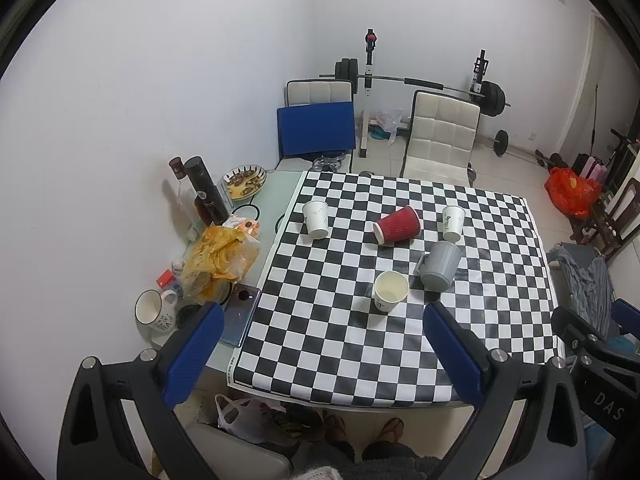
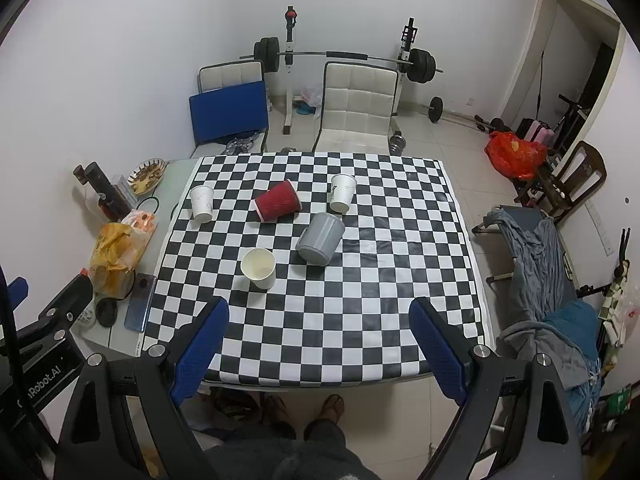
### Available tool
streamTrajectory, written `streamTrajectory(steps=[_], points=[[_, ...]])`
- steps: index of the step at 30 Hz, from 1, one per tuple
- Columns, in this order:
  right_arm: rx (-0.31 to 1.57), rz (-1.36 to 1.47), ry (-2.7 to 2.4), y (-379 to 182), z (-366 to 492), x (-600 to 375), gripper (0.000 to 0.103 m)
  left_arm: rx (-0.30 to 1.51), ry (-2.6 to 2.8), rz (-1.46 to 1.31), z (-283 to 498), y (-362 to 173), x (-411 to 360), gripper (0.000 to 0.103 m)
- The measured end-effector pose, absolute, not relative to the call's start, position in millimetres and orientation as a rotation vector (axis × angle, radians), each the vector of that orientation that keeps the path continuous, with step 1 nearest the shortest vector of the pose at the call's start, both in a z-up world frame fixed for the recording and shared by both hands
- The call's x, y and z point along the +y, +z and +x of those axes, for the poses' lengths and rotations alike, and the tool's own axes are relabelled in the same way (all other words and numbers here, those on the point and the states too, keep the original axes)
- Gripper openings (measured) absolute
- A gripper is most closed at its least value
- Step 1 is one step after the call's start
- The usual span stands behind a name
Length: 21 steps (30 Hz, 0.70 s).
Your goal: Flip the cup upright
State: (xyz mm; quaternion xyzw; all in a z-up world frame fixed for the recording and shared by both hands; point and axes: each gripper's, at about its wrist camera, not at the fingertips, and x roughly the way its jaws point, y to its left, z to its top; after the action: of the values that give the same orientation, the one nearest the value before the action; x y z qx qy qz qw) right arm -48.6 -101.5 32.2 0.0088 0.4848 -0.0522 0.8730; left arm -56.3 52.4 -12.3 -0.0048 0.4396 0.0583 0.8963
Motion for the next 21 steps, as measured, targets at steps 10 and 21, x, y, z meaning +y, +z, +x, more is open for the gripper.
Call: streamTrajectory(steps=[10, 21], points=[[1.015, 0.015, -0.104, 30.3, -50.4, -103.2, 0.093, 0.911, 0.126, -0.013, -58.7, -12.3, 50.7, 0.102], [1.015, 0.017, -0.103, 31.2, -52.3, -102.7, 0.093, 0.91, 0.129, -0.016, -60.1, -11.9, 49.8, 0.102]])
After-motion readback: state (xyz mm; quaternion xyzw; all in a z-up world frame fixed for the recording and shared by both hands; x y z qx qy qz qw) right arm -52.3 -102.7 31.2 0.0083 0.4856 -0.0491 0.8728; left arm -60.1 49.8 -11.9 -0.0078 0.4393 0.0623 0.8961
